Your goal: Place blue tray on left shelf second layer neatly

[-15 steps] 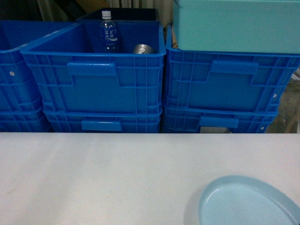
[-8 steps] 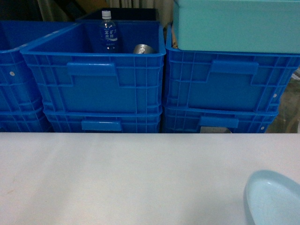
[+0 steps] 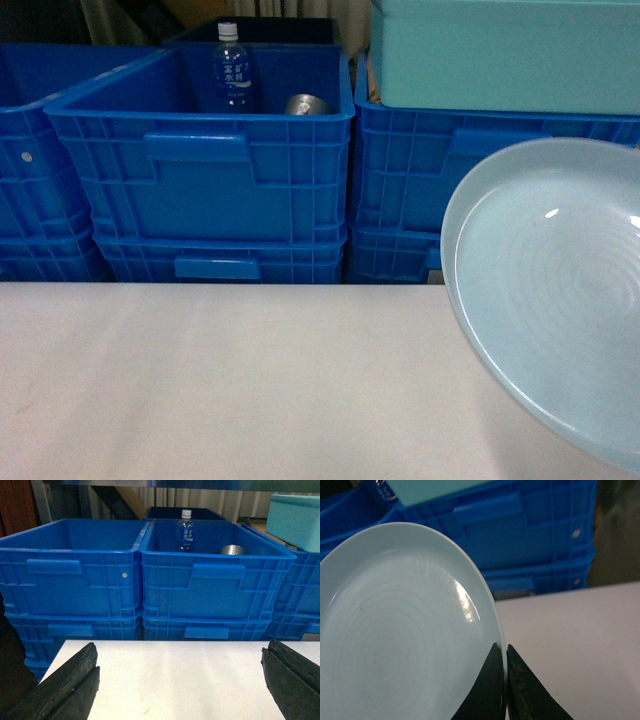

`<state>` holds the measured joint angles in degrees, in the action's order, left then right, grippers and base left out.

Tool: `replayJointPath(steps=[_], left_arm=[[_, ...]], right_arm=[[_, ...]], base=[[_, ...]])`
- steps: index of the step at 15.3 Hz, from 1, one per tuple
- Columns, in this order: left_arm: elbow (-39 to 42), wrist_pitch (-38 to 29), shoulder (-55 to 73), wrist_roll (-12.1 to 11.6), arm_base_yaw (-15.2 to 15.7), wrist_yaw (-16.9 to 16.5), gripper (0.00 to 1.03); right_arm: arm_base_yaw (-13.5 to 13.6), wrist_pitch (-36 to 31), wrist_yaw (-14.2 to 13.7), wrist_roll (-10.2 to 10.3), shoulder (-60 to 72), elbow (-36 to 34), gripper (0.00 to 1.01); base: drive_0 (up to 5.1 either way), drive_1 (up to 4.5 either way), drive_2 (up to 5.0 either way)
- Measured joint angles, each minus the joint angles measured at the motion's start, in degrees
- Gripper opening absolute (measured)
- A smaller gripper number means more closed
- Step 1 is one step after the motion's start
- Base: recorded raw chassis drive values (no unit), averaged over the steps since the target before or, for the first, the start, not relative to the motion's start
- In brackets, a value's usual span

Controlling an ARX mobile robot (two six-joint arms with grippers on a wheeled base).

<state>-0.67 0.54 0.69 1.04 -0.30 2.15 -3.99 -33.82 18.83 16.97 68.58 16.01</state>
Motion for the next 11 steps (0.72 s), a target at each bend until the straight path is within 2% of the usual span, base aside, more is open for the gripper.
replayJointPath(steps=[1,2,3,4,5,7,9,11], left_arm=[[0.0,0.0,0.0,0.0,0.0,0.0,0.98],[0.0,0.0,0.0,0.0,0.0,0.0,0.98],[0.0,0.0,0.0,0.0,0.0,0.0,0.98],[0.0,0.0,0.0,0.0,0.0,0.0,0.98],[0.0,0.0,0.0,0.0,0.0,0.0,0.98],[0.0,0.0,0.0,0.0,0.0,0.0,0.98],[0.0,0.02,0.0,0.0,0.0,0.0,0.98],[0.0,0.0,0.0,0.0,0.0,0.0,0.98]], right_arm=[[2.25,-2.69,-7.91,-5.51,-3.63,-0.74,0.02],[3.56,-2.56,-14.49,-10.84,-7.43,-1.97,0.02],[3.67,-0.7,-16.61,-14.16,-10.4,-3.26,0.02],[3.61,1.14,-17.09,-15.98,-13.29,-4.48,0.02],[3.69,2.23,-16.41,-17.18,-15.58,-4.96,0.02],[3.96,2.29,-15.89,-17.57,-16.26,-4.94,0.02],[1.55,7.52,-13.35,-17.99,-19.98,-4.94,0.02],[-1.38,8.48,-10.54,-18.12,-23.47,-4.96,0.02]], base=[[0.0,0.0,0.0],[0.0,0.0,0.0],[0.0,0.0,0.0],[0.0,0.0,0.0],[0.0,0.0,0.0],[0.0,0.0,0.0],[0.0,0.0,0.0],[0.0,0.0,0.0]])
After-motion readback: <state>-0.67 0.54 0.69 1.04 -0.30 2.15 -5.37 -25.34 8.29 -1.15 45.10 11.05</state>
